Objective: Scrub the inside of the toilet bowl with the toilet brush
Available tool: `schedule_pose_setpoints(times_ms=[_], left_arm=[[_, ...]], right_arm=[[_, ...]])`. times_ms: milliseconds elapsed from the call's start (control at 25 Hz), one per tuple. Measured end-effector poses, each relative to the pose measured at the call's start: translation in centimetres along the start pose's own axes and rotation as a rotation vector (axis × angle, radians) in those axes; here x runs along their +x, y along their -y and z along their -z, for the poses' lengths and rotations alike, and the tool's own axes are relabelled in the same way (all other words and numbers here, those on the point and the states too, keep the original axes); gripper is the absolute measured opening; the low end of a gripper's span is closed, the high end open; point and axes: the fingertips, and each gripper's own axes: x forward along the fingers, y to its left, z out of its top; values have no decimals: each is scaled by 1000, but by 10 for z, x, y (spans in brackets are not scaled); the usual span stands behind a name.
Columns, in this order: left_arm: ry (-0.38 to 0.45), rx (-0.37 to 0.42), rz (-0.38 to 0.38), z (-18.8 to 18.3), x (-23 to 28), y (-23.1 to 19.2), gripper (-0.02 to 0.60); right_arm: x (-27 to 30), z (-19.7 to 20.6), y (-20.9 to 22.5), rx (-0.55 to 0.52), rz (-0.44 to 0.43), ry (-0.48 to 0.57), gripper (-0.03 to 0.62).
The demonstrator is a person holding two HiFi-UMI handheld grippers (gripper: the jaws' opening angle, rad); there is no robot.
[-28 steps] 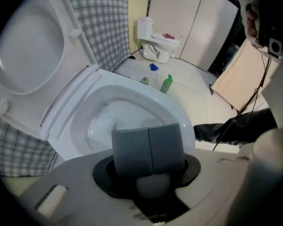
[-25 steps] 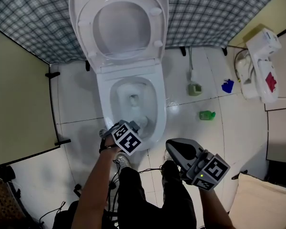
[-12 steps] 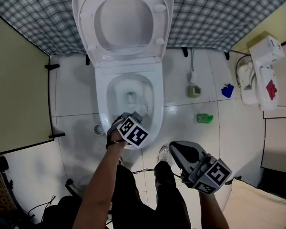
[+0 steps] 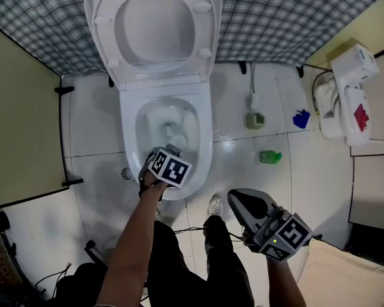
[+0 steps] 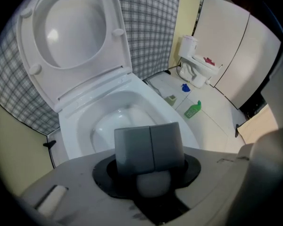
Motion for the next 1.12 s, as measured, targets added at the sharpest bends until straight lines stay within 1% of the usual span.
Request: schedule_pose_setpoints(times_ms=[160,240,360,600,800,880,1000,1120], left_arm=[[41,-85,58,-13,-28,24,167],[57,-92,73,-22,-35,36,167],[58,-109,65,-29,-35,39,167],[68,-215,54,-33,-19,14,167],[37,-241,-3,-36,4,-17,169],[16,-267,-13,-32,16,-24,173],[-1,-334,-13,-25,30,-35,173],[27,-362,1,-27,21,-38,173]], right_arm=[[-3,-9,-10,-9,-10,0,0],[-3,-14,-12,-15,-14,4,0],[0,-17,-13,-21,-16,9,0],[5,-10,-7,-13,-15,-4,0],[6,-8,8,-2,1,-11,0],[5,-9,14,-4,9,-14,0],[4,-11,23,-10,20,-11,0],[7,-11,24,-13,15,-13,0]])
